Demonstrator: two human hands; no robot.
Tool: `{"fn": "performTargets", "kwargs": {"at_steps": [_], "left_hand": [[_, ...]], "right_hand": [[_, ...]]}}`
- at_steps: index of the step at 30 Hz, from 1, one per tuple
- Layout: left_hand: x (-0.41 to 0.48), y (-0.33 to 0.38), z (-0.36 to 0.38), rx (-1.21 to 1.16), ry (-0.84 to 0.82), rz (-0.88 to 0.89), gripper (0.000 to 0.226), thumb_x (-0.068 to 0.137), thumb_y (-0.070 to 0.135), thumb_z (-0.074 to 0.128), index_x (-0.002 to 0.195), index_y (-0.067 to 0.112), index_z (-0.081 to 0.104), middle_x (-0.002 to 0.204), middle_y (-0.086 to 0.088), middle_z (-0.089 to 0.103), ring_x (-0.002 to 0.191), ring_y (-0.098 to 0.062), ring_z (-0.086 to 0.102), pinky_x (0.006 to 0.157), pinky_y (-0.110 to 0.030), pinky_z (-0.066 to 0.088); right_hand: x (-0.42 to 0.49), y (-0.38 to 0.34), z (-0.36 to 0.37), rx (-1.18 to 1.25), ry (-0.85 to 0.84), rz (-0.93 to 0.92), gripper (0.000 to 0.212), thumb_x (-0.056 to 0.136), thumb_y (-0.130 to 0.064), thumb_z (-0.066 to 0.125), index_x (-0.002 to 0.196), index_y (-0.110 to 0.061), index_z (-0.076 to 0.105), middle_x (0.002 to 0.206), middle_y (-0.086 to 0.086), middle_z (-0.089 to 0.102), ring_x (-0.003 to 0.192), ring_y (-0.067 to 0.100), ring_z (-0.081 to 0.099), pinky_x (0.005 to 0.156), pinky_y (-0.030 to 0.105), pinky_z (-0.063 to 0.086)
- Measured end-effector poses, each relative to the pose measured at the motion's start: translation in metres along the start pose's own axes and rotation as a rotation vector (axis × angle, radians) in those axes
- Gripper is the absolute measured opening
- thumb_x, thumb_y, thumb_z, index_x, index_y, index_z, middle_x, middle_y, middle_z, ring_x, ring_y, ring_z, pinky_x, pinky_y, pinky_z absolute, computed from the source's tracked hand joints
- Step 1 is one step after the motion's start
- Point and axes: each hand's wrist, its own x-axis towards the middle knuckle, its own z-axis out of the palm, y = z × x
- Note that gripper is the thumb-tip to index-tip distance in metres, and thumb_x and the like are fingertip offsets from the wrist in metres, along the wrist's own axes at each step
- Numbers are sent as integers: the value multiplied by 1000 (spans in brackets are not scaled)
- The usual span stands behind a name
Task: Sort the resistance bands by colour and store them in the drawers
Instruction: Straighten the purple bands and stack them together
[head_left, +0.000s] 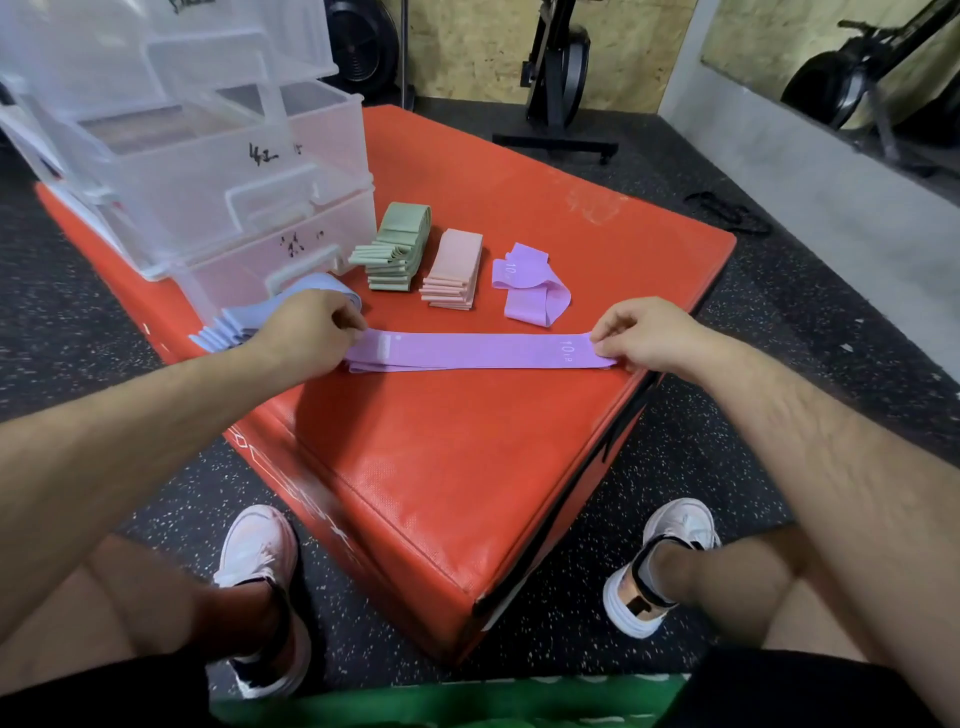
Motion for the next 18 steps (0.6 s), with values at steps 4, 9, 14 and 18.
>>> {"fn": "performTargets", "kwargs": {"at_steps": [4,9,14,18], "left_hand": [[-3,-1,1,75,-68,110,6,82,9,69,81,11,75,76,-4,67,72,-19,57,65,-29,43],[1,2,1,134,-27,163,8,82,10,71,84,17,74,86,1,50,94,-15,46,80,-23,38],[17,25,7,137,31,227,9,77,13,69,82,18,75,96,-9,60,97,-26,59,88,-30,44],[37,59,24,109,26,305,10,81,15,68,88,14,75,98,-12,60,96,-30,59,89,-32,45]], "right_hand": [[1,3,5,-95,4,-45,13,85,-6,69,89,-18,72,74,0,66,56,16,56,56,26,44],[1,-6,1,-249,19,-123,10,81,-13,69,81,-22,72,73,-7,63,64,15,58,56,27,42],[31,-26,14,-322,132,-326,8,90,-27,62,89,-27,70,103,-1,55,90,19,58,83,35,48],[64,-50,33,-356,122,-435,17,90,-22,59,96,-27,74,115,4,60,110,27,53,100,39,43]]}}
